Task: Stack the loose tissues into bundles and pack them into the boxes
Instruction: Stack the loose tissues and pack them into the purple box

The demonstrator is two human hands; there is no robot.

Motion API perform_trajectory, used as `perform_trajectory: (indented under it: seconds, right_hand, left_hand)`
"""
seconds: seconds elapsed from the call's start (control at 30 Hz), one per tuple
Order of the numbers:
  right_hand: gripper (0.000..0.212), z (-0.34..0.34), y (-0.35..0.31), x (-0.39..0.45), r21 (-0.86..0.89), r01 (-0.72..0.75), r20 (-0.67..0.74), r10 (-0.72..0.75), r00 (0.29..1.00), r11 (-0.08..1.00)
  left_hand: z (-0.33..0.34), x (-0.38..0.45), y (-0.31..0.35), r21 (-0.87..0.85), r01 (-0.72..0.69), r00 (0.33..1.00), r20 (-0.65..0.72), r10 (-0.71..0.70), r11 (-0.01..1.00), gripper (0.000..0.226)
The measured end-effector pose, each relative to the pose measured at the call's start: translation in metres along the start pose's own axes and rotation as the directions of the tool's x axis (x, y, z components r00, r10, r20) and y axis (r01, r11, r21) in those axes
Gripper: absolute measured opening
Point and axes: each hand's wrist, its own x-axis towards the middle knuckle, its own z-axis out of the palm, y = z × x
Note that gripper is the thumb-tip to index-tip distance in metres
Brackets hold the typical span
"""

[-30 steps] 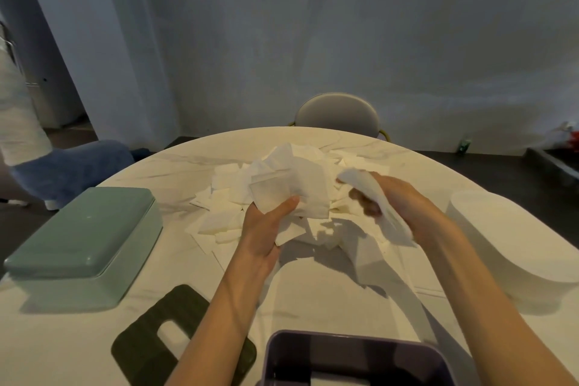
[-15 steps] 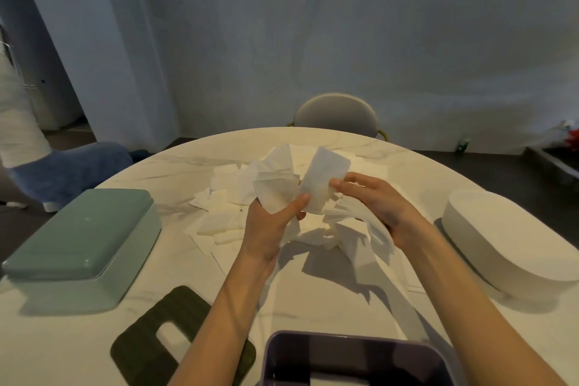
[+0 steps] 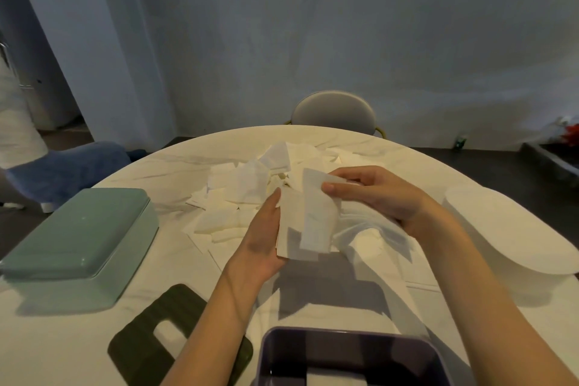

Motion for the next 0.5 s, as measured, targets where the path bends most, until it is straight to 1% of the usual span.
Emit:
perform_trajectory:
  seconds: [0.03,0.1,0.2,0.27,0.33,0.43,0.5]
  right_hand:
    - [0.019,0.005,0.003,0.002,-0.034,-0.008,-0.001,0.008,1.0,0.999]
    - [0.019,0.012,0.01,0.009,-0.178,-0.02,-0.071,0.008,0.997,0.984]
    - [0.021,0.018,0.025,0.02,-0.343,-0.024,-0.187,-0.043,0.981,0.939]
    - [0.024,0.019,0.031,0.025,-0.437,-0.003,-0.213,-0.1,0.972,0.899]
    - [0.027,0.017,0.033,0.029,-0.481,-0.004,-0.224,-0.119,0.967,0.877]
    - [0.04,0.008,0.035,0.029,-0.553,-0.077,-0.223,-0.058,0.973,0.83]
    - [0.048,0.002,0.035,0.026,-0.598,-0.125,-0.19,0.012,0.982,0.792]
  left_hand:
    - [0.002,-0.001,-0.002,-0.011,0.01,1.0,-0.006,-0.01,1.0,0.062]
    - [0.005,-0.002,-0.006,-0.007,0.008,1.0,-0.023,-0.008,1.0,0.058]
    - [0.009,-0.002,-0.009,0.051,-0.017,0.999,-0.041,0.019,0.999,0.067]
    - [0.01,-0.002,-0.012,0.081,-0.005,0.998,-0.055,0.009,0.997,0.069]
    - [0.009,-0.001,-0.015,0.109,-0.019,0.998,-0.064,0.026,0.994,0.054]
    - [0.006,0.001,-0.016,0.144,-0.055,0.99,-0.122,0.073,0.988,0.036]
    - [0.003,0.001,-0.014,0.14,-0.061,0.984,-0.157,0.083,0.988,0.036]
